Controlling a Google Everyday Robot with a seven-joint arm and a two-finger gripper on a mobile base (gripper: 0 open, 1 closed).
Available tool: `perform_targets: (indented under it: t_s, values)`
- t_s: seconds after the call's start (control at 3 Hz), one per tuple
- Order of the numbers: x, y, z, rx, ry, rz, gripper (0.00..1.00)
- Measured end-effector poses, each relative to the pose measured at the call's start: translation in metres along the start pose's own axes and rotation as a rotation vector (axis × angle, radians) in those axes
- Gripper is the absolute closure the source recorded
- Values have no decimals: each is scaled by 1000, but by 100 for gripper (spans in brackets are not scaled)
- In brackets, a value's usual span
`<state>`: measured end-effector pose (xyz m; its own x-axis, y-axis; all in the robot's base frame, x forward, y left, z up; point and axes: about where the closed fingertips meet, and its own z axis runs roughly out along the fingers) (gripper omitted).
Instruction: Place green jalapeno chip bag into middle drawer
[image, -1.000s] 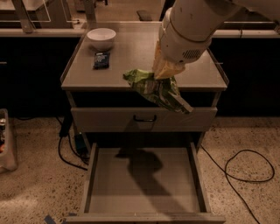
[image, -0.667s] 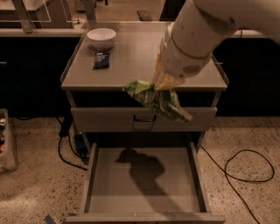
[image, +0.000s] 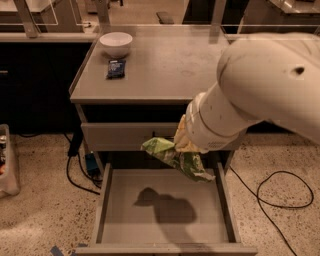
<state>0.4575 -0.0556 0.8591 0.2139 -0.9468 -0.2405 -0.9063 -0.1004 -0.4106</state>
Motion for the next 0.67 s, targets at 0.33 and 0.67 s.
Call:
perform_targets:
  t_s: [0.33, 0.67]
  values:
    - [8, 28, 37, 6, -2, -3, 100]
    - [18, 49, 75, 8, -17, 10, 100]
